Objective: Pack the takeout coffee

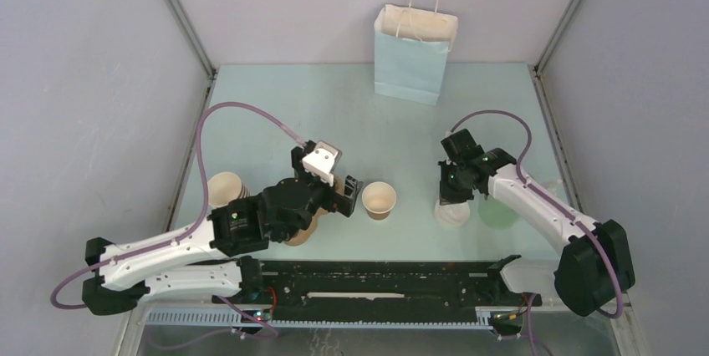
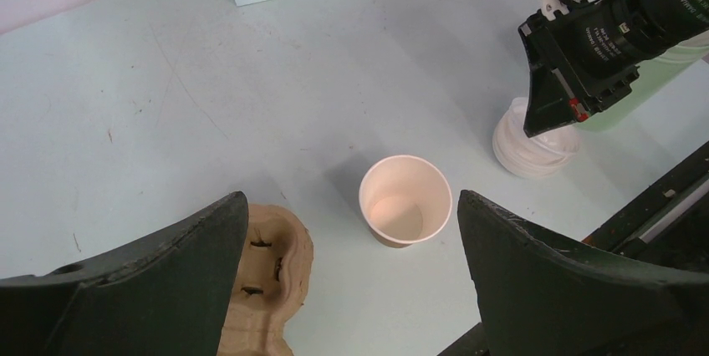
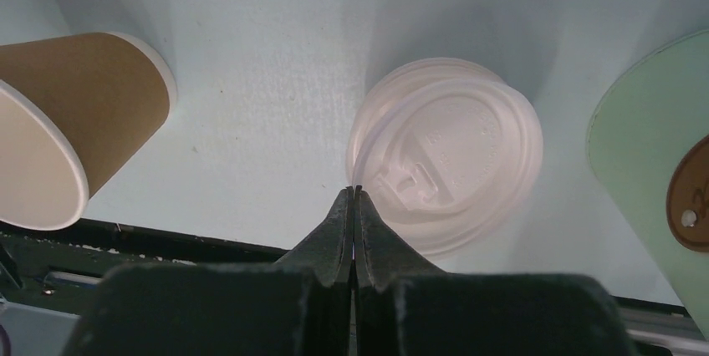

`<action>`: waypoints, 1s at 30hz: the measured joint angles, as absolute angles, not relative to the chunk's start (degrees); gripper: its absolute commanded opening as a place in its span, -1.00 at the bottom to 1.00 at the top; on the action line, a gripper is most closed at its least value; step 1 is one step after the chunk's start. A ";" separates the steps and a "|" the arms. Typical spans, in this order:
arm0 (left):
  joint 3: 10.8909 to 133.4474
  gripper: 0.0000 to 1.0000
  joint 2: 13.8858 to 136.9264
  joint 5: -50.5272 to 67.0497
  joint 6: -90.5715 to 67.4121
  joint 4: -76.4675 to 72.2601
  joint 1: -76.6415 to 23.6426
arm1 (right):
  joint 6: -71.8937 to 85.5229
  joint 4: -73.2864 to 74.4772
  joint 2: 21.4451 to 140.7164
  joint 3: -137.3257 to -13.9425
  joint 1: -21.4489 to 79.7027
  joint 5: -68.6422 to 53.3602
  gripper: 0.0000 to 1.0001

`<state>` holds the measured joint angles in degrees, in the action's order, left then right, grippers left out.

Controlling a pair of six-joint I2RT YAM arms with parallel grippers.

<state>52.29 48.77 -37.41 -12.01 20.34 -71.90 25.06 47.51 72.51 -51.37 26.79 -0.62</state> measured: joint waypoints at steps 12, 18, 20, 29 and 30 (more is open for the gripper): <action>52.36 1.00 49.39 -36.97 -12.53 20.10 -71.81 | 25.04 48.21 69.45 -51.37 26.02 -2.85 -1.00; 52.36 1.00 50.48 -35.18 -14.02 18.20 -71.40 | 25.06 48.88 65.19 -51.37 25.69 -3.68 -0.97; 52.36 0.99 51.05 -34.41 -14.48 17.82 -71.33 | 24.99 48.88 64.47 -51.37 25.36 -4.08 -0.64; 52.36 1.00 51.46 -33.21 -15.59 17.45 -71.22 | 24.36 48.77 71.88 -51.37 24.88 -5.50 -0.18; 52.36 1.00 51.31 -33.21 -15.66 17.45 -71.22 | 24.34 48.69 72.73 -51.37 24.88 -5.54 -0.19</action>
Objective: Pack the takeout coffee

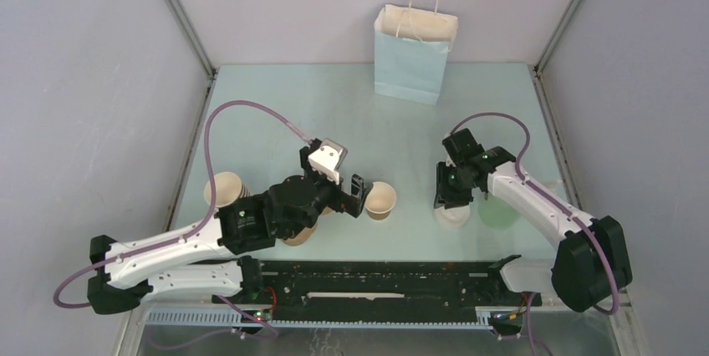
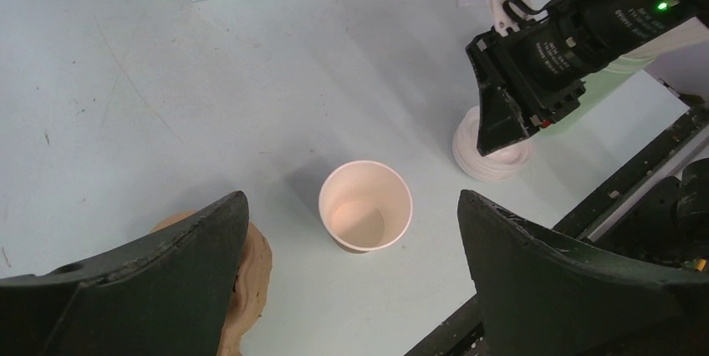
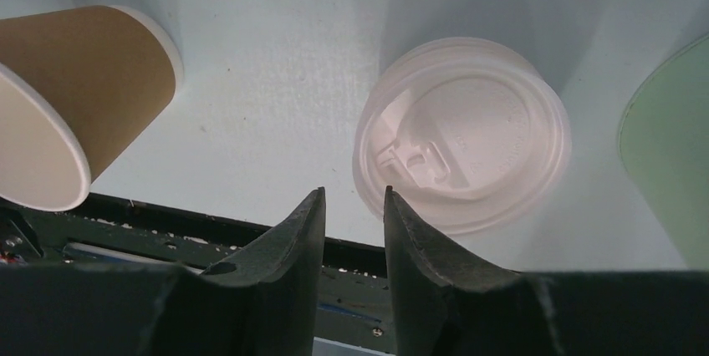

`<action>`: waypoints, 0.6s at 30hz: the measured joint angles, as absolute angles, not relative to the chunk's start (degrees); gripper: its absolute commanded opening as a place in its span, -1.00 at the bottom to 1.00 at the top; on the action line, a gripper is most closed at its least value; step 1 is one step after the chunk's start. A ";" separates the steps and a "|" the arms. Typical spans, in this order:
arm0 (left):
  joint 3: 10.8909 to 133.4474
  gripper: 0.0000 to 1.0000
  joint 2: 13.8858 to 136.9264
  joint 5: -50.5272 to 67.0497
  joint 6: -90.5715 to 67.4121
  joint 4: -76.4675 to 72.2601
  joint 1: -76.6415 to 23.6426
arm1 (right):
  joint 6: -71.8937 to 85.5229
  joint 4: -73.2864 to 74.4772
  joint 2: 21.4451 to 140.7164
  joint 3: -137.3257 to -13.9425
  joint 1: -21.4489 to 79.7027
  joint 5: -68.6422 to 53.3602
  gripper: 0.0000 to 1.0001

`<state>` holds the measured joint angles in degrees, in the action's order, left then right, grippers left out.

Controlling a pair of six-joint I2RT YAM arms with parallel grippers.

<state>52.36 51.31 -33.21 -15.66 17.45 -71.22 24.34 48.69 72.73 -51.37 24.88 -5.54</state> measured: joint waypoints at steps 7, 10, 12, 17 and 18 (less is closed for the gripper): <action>52.36 1.00 49.89 -33.26 -16.10 17.45 -71.20 | 24.25 47.75 76.23 -51.37 25.87 -5.63 -0.25; 52.36 1.00 49.84 -33.26 -16.10 17.45 -71.09 | 24.18 47.31 77.38 -51.35 26.48 -5.45 -0.28; 52.36 1.00 49.84 -33.26 -16.10 17.45 -71.07 | 24.18 47.18 77.89 -51.35 26.83 -5.19 -0.33; 52.36 1.00 49.80 -33.26 -16.10 17.45 -70.85 | 24.14 46.81 78.59 -51.35 27.20 -4.49 -0.46; 52.36 1.00 49.80 -33.26 -16.10 17.45 -70.85 | 24.14 46.78 78.70 -51.35 27.20 -4.47 -0.51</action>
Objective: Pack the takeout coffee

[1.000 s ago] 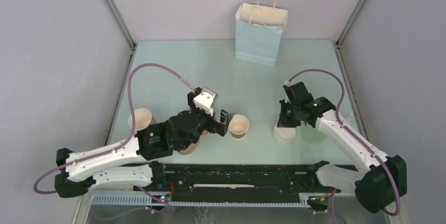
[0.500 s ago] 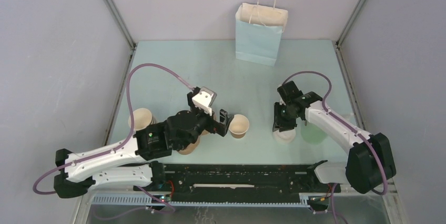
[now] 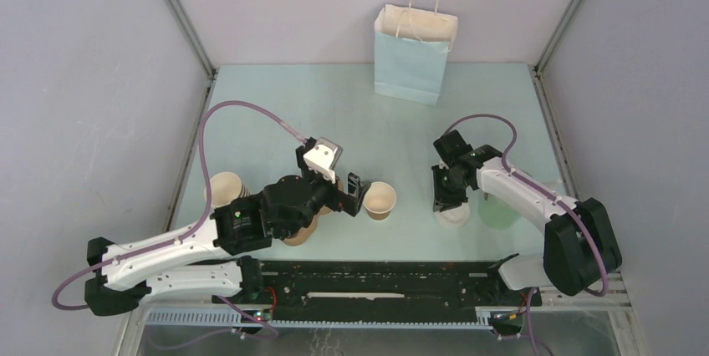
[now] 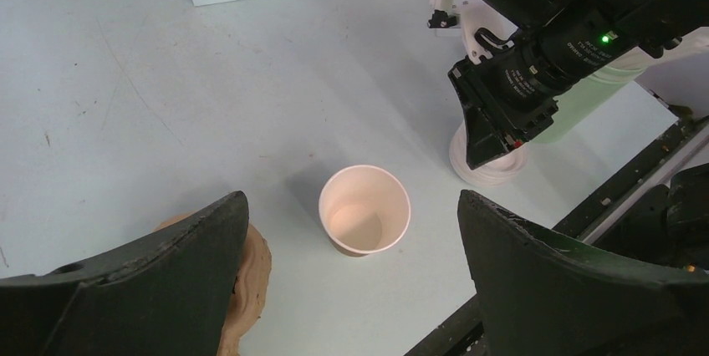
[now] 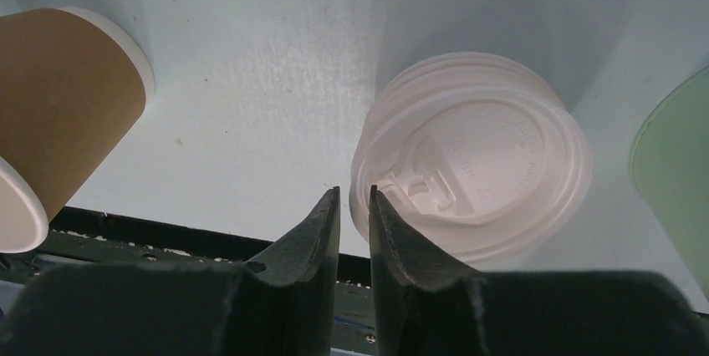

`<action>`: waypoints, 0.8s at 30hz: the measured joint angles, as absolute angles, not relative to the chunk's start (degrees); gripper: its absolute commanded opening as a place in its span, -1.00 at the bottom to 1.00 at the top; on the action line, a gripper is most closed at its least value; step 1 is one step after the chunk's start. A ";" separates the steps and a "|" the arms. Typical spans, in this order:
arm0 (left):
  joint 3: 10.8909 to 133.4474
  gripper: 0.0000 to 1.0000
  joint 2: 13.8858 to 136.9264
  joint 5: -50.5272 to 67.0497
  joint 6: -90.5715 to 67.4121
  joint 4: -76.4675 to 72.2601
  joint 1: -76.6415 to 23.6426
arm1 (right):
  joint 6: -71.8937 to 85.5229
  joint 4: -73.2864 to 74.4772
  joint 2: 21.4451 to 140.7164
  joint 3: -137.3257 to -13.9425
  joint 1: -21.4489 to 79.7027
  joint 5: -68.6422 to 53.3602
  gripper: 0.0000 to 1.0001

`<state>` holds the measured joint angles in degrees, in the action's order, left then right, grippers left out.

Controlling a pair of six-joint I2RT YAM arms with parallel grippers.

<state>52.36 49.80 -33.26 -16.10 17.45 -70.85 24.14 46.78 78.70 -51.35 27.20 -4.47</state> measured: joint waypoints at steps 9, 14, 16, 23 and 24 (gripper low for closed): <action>52.36 1.00 49.36 -33.26 -16.10 17.47 -70.74 | 23.92 46.59 78.98 -51.35 27.20 -4.23 -0.90; 52.36 1.00 49.32 -33.26 -16.10 17.50 -70.74 | 23.99 46.74 78.24 -51.35 27.35 -4.03 -0.96; 52.36 1.00 49.32 -33.26 -16.10 17.50 -70.74 | 24.01 47.03 77.08 -51.35 27.68 -3.68 -1.00; 52.36 1.00 49.58 -33.26 -16.12 17.50 -70.67 | 24.16 48.97 71.59 -51.48 28.18 -2.22 -1.00; 52.36 1.00 49.63 -33.23 -16.21 17.47 -70.63 | 24.14 49.30 70.94 -51.72 28.18 -2.00 -1.00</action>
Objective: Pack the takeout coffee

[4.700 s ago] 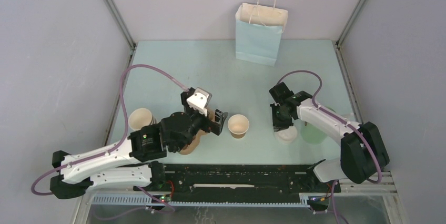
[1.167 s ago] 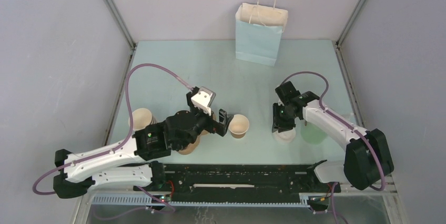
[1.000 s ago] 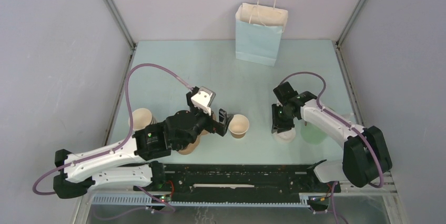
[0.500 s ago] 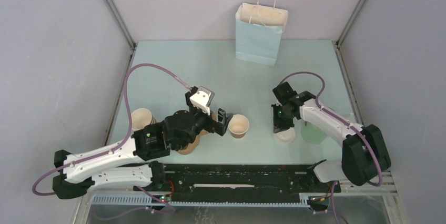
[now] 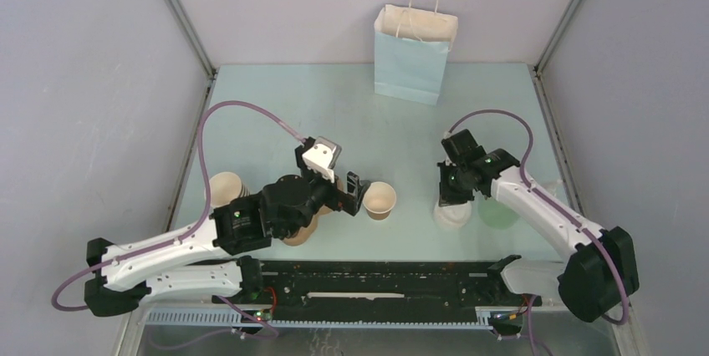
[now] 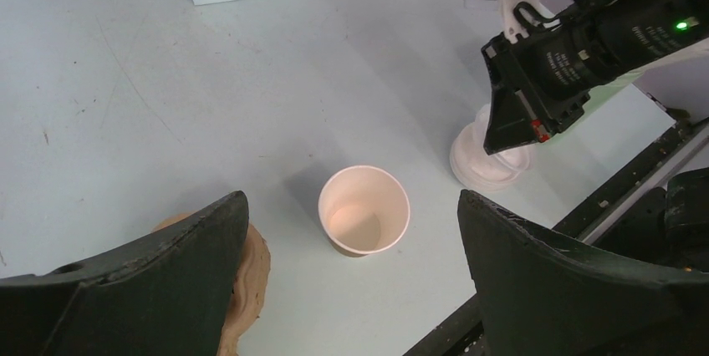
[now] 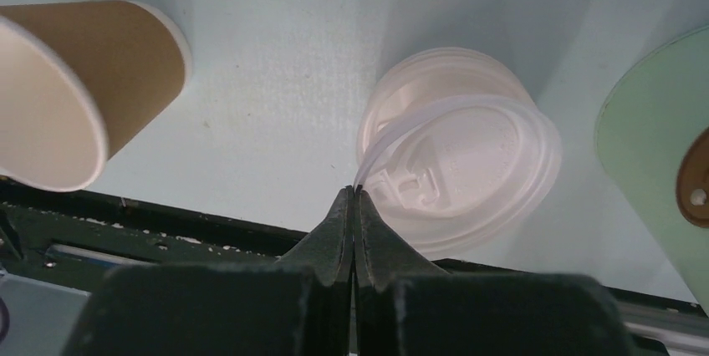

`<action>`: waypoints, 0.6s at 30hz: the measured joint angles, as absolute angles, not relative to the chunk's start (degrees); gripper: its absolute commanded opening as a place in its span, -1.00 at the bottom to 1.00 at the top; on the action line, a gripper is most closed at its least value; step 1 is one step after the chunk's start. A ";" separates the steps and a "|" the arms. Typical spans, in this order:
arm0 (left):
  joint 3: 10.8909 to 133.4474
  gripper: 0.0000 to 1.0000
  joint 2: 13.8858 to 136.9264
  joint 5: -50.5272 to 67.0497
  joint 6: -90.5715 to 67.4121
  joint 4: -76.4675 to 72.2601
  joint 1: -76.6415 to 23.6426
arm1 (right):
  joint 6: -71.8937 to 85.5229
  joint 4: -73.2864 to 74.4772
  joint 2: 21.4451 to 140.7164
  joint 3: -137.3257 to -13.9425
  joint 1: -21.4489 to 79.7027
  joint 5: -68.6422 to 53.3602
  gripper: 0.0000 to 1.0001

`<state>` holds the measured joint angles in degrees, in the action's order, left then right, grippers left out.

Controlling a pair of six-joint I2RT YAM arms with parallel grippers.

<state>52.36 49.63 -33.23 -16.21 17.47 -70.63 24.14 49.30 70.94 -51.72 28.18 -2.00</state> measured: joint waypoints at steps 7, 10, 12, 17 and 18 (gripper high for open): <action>52.36 1.00 48.71 -29.36 -19.75 17.45 -65.76 | 23.31 48.71 63.09 -58.87 28.27 -10.37 -1.00; 52.36 1.00 46.70 -24.40 -23.14 16.67 -60.71 | 25.63 41.58 58.00 -63.44 28.38 -20.12 -1.00; 52.36 1.00 44.64 -20.36 -26.28 15.03 -57.14 | 29.76 33.34 55.42 -65.04 28.60 -27.35 -1.00; 52.90 1.00 41.69 -9.30 -37.87 9.52 -48.62 | 40.29 13.13 54.72 -65.87 30.74 -38.52 -1.00; 53.43 1.00 41.78 -6.74 -40.47 8.05 -47.07 | 42.35 9.15 55.29 -65.87 31.42 -40.07 -1.00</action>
<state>53.43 41.78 -6.74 -40.47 8.05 -47.07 42.35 9.15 55.29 -65.87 31.42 -40.07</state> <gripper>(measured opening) 0.996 0.006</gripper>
